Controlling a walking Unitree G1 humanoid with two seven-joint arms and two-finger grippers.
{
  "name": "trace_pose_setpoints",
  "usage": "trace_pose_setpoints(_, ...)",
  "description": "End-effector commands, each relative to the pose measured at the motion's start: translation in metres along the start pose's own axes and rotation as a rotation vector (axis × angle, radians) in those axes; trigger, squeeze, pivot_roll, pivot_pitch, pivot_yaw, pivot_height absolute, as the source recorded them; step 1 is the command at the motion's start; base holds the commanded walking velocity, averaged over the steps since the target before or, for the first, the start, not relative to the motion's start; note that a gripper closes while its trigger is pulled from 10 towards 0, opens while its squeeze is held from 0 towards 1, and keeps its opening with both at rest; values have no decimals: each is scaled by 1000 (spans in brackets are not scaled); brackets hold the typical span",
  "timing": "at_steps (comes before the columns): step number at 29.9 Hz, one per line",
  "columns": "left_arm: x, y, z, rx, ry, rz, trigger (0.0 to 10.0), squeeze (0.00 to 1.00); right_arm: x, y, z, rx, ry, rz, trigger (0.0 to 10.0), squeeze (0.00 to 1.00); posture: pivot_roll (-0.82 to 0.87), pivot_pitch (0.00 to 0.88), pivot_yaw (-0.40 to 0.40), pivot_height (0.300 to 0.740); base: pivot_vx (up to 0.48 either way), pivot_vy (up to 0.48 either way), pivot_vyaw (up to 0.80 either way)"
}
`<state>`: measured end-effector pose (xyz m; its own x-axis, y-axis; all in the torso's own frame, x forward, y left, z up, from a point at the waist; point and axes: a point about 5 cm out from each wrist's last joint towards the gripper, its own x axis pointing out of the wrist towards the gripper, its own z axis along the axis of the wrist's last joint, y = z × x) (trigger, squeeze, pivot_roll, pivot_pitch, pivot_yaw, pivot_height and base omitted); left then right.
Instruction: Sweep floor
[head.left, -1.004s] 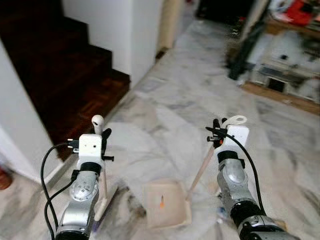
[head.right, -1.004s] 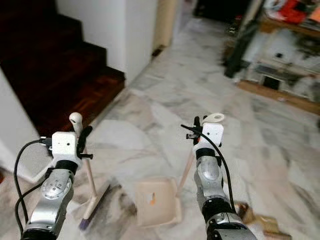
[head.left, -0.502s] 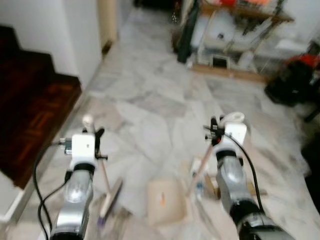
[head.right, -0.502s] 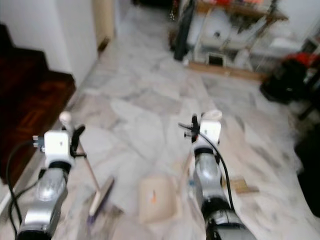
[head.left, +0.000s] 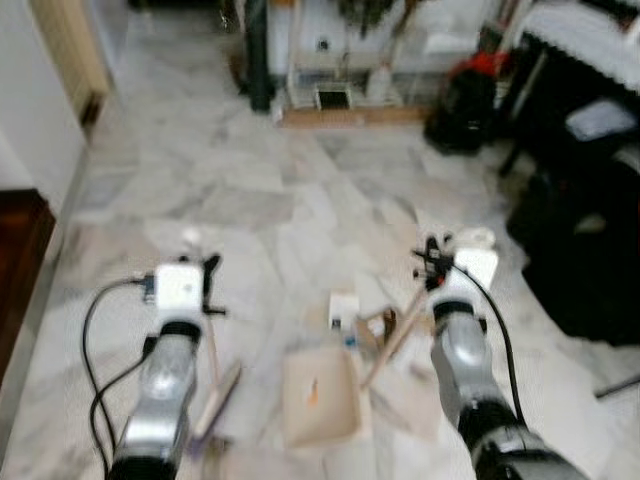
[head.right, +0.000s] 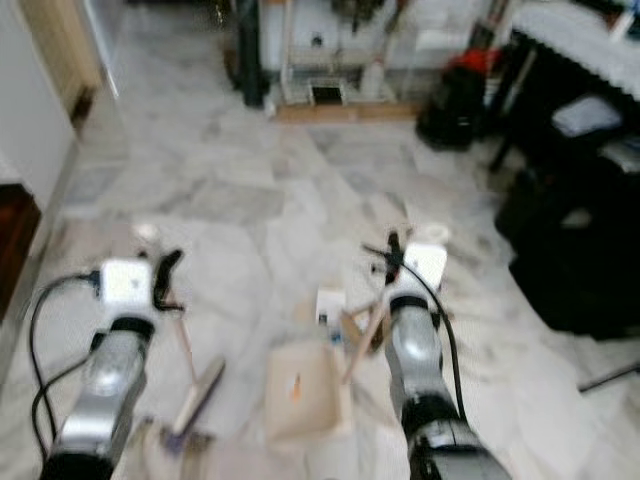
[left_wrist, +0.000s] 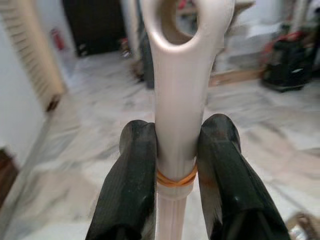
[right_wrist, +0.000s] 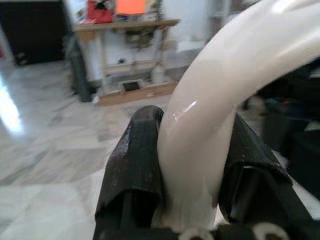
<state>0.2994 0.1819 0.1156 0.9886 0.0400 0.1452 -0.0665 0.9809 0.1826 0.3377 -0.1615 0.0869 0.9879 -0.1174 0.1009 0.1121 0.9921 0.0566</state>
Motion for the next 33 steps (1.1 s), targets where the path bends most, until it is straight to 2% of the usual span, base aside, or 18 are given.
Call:
trace_pose_setpoints(1, 3, 4, 6, 17, -31, -1, 10000, 0, 2, 0, 6, -2, -41, -7, 10000, 0, 52, 10, -22, 740, 0, 0, -800)
trace_pose_setpoints(12, 10, 7, 10, 30, -41, -21, 10000, 0, -4, 10, -2, 6, -13, -21, 10000, 0, 53, 10, 1, 740, 0, 0, -800)
trace_pose_setpoints(27, 6, 4, 8, 17, -37, -7, 10000, 0, -4, 9, -1, -7, -17, -1, 10000, 0, 47, 28, -29, 740, 0, 0, -800)
trace_pose_setpoints(33, 4, 3, 7, 13, -33, -1, 10000, 0, -4, 7, 0, -14, -25, 9, 10000, 0, 41, 33, -38, 740, 0, 0, 0)
